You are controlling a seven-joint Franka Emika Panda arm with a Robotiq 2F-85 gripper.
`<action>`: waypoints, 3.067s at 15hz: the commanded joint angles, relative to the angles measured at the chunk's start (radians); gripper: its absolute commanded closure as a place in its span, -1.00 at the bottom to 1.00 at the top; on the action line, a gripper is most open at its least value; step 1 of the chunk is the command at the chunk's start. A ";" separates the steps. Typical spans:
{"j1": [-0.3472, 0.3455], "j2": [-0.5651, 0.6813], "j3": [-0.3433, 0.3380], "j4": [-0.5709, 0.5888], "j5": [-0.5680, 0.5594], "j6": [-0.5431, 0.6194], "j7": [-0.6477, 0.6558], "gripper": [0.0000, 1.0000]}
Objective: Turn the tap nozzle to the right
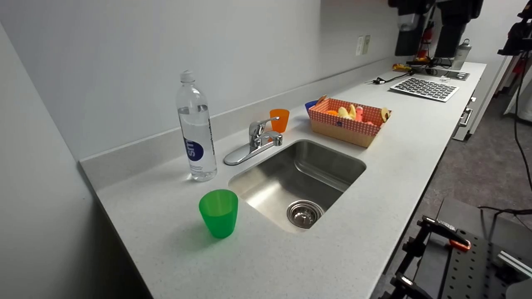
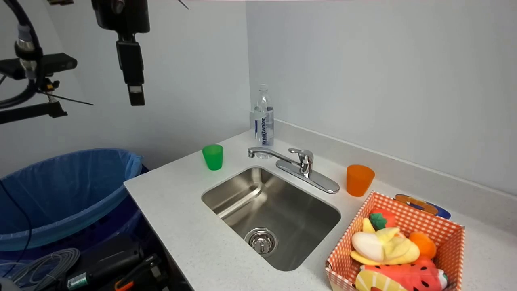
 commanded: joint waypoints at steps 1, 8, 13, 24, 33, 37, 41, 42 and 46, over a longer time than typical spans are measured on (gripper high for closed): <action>-0.021 0.082 0.020 0.004 -0.018 0.090 -0.012 -1.00; -0.012 0.287 0.018 0.040 -0.053 0.297 0.014 -1.00; -0.015 0.450 0.017 0.112 -0.136 0.414 0.044 -1.00; 0.013 0.580 -0.012 0.203 -0.177 0.448 0.061 -1.00; 0.031 0.669 0.003 0.270 -0.192 0.526 0.100 -1.00; 0.060 0.768 0.006 0.326 -0.205 0.593 0.123 -1.00; 0.096 0.876 -0.010 0.373 -0.264 0.677 0.173 -1.00; 0.103 0.905 -0.019 0.389 -0.290 0.692 0.191 -1.00; 0.125 0.982 -0.055 0.442 -0.329 0.693 0.217 -1.00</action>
